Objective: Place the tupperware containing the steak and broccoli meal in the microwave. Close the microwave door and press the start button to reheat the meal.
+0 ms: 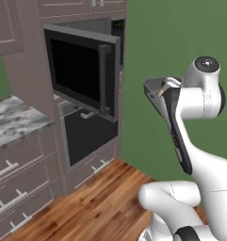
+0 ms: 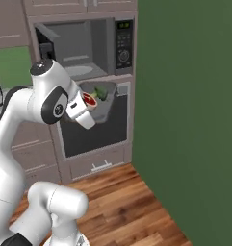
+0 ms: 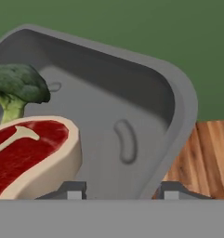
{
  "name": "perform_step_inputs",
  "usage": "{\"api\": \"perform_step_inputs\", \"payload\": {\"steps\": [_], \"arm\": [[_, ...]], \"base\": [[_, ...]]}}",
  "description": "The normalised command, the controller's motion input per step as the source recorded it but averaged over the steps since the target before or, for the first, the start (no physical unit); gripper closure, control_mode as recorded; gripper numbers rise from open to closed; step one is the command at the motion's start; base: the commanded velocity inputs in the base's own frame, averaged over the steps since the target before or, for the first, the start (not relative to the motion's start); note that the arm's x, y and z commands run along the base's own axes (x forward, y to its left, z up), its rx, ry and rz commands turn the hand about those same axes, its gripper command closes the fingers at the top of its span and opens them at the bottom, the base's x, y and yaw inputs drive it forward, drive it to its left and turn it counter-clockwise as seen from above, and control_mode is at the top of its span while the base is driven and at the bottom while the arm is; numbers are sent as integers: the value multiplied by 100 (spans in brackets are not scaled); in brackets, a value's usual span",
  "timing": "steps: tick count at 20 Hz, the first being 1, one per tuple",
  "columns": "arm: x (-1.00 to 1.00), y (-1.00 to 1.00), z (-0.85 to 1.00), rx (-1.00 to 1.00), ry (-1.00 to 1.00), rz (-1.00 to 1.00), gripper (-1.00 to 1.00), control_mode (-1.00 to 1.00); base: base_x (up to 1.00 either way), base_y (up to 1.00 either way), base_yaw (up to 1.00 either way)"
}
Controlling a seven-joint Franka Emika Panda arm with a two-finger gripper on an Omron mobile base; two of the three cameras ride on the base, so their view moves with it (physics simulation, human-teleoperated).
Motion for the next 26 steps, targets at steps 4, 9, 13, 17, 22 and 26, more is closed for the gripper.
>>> {"api": "perform_step_inputs", "payload": {"steps": [4, 9, 13, 17, 22, 26], "arm": [[0, 0, 0, 0, 0, 0, 100, 100], [0, 0, 0, 0, 0, 0, 100, 100], [0, 0, 0, 0, 0, 0, 100, 100], [0, 0, 0, 0, 0, 0, 100, 100], [0, 0, 0, 0, 0, 0, 100, 100], [0, 0, 0, 0, 0, 0, 100, 100]], "base": [[8, -70, 29], [15, -61, 31], [26, -50, 35], [32, -49, 37], [34, -51, 37], [33, -41, 37]]}}
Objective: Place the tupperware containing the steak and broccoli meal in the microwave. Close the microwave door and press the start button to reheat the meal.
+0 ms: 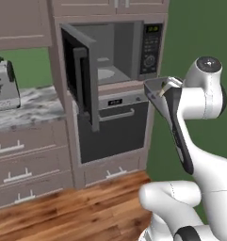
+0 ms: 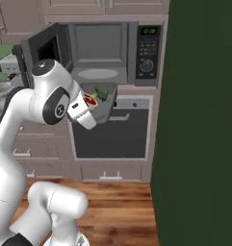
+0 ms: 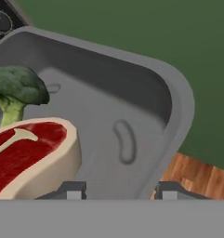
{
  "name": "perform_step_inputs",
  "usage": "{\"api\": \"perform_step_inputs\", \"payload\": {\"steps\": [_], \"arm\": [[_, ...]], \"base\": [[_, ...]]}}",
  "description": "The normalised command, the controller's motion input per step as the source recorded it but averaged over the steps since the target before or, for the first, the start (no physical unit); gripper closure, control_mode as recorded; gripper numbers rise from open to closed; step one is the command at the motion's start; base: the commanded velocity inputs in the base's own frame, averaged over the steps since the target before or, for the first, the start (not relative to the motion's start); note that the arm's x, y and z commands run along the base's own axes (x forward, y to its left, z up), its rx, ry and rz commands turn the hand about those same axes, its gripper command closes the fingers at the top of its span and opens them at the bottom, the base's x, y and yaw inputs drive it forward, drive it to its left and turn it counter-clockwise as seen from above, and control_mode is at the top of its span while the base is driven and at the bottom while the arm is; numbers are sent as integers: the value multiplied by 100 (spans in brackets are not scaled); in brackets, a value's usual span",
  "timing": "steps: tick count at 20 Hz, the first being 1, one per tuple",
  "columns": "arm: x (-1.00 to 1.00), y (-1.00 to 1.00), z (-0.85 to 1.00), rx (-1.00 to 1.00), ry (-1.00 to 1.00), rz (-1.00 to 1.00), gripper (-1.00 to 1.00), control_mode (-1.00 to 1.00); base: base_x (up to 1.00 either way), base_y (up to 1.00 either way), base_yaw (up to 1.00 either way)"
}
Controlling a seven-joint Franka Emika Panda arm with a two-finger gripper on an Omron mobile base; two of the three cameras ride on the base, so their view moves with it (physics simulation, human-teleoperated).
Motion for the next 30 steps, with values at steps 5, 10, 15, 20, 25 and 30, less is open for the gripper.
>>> {"api": "perform_step_inputs", "payload": {"steps": [5, 10, 15, 20, 25, 30], "arm": [[0, 0, 0, 0, 0, 0, 100, 100], [0, 0, 0, 0, 0, 0, 100, 100], [0, 0, 0, 0, 0, 0, 100, 100], [0, 0, 0, 0, 0, 0, 100, 100], [0, 0, 0, 0, 0, 0, 100, 100], [0, 0, 0, 0, 0, 0, 100, 100]], "base": [[39, -30, 35], [41, -29, 32], [43, -40, 28], [41, -50, 23], [45, -38, 18], [49, -12, 11]]}}
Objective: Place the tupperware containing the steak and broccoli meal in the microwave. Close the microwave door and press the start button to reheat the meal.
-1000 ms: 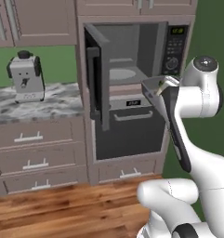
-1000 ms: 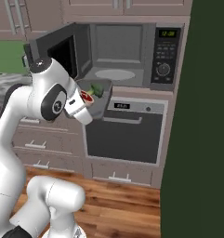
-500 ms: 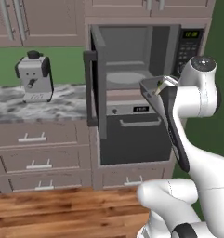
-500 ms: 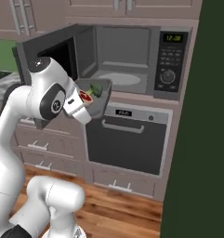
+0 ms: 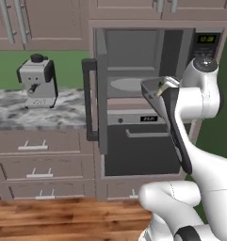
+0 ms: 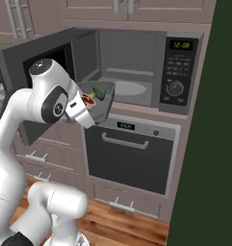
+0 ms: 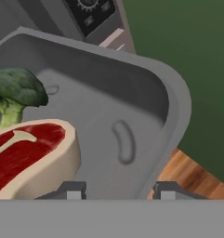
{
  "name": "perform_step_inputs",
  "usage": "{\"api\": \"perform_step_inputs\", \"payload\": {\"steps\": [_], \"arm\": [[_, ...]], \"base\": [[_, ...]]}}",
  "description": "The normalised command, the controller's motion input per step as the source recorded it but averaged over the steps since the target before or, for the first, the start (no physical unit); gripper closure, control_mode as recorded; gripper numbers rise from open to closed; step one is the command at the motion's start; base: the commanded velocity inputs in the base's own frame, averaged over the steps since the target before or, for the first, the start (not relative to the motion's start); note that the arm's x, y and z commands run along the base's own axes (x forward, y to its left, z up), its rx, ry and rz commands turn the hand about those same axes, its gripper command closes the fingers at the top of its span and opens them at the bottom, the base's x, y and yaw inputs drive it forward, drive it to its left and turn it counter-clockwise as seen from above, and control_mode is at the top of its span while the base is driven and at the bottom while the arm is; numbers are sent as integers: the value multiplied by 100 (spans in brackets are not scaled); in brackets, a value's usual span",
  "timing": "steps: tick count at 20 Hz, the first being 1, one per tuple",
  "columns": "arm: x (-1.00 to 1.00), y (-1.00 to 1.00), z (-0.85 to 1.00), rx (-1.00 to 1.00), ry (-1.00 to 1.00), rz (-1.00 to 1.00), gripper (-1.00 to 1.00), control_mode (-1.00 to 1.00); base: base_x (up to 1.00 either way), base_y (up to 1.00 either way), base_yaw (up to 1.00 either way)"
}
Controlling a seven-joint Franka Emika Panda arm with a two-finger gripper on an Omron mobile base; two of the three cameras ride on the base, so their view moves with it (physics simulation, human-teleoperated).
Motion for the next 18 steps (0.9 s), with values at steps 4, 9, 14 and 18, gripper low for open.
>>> {"api": "perform_step_inputs", "payload": {"steps": [4, 9, 14, 18], "arm": [[0, 0, 0, 0, 0, 0, 100, 100], [0, 0, 0, 0, 0, 0, 100, 100], [0, 0, 0, 0, 0, 0, 100, 100], [0, 0, 0, 0, 0, 0, 100, 100]], "base": [[48, -4, 6], [39, -3, 2], [19, 0, 0], [3, 0, -6]]}}
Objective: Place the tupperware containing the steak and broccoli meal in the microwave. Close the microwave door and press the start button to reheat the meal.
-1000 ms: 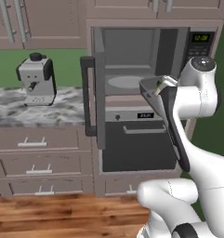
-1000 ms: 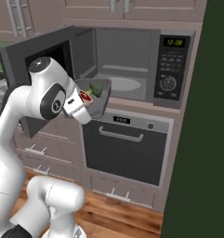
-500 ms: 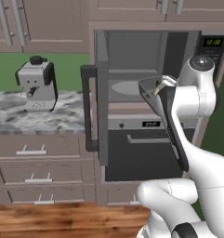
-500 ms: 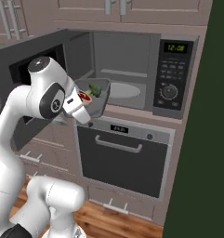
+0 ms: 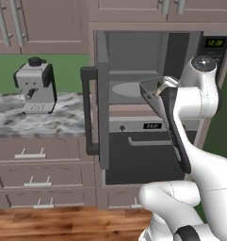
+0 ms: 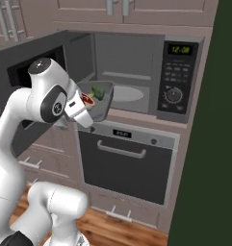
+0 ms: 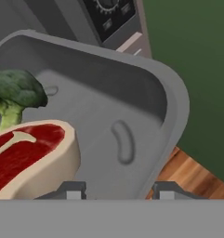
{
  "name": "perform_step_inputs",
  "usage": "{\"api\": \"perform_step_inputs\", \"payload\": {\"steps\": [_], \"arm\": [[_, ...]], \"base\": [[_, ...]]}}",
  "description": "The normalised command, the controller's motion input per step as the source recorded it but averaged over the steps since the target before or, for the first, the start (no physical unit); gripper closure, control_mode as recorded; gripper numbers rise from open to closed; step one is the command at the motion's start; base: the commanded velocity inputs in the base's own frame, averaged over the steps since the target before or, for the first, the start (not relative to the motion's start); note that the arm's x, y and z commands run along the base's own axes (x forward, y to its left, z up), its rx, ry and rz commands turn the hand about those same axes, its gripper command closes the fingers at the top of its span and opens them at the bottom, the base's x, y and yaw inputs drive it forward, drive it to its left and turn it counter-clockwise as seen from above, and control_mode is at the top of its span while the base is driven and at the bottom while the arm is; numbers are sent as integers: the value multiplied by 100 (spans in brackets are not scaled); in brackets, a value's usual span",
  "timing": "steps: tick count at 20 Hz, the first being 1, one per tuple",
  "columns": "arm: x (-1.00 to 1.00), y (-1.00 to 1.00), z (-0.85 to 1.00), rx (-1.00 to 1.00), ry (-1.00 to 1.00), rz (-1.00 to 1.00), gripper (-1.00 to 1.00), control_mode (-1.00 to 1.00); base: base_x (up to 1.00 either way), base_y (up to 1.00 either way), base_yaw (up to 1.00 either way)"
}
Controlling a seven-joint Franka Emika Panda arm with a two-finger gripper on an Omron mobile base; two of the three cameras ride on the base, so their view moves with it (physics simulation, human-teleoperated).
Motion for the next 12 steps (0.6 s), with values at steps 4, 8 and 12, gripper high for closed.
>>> {"api": "perform_step_inputs", "payload": {"steps": [4, 8, 12], "arm": [[0, 0, 0, 0, 0, 0, 100, 100], [0, 0, 0, 0, 0, 0, 100, 100], [0, 0, 0, 0, 0, 0, 100, 100]], "base": [[0, 0, -10], [0, 1, -17], [0, 8, -20]]}}
